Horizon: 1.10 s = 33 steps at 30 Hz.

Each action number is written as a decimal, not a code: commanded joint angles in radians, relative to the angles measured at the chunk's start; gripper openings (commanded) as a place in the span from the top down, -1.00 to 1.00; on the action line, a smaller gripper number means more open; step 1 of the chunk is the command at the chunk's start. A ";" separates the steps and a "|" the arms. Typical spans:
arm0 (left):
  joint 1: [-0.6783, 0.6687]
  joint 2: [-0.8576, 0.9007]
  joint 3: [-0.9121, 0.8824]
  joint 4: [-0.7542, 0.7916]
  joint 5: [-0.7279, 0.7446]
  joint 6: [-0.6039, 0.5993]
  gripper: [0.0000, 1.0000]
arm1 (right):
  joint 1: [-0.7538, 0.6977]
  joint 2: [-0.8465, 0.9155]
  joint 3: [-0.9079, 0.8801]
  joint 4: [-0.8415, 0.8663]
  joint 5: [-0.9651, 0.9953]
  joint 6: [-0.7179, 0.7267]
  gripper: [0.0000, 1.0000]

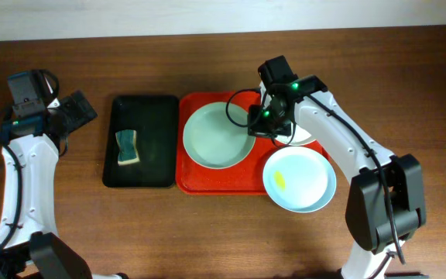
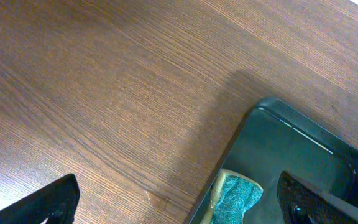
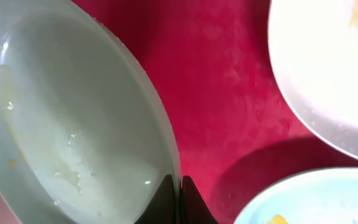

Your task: Clean dirty plates on tray and stack at the side

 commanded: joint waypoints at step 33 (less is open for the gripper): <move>0.005 -0.003 0.006 0.001 -0.003 -0.010 -0.99 | 0.410 0.103 0.026 0.859 0.658 -0.379 0.92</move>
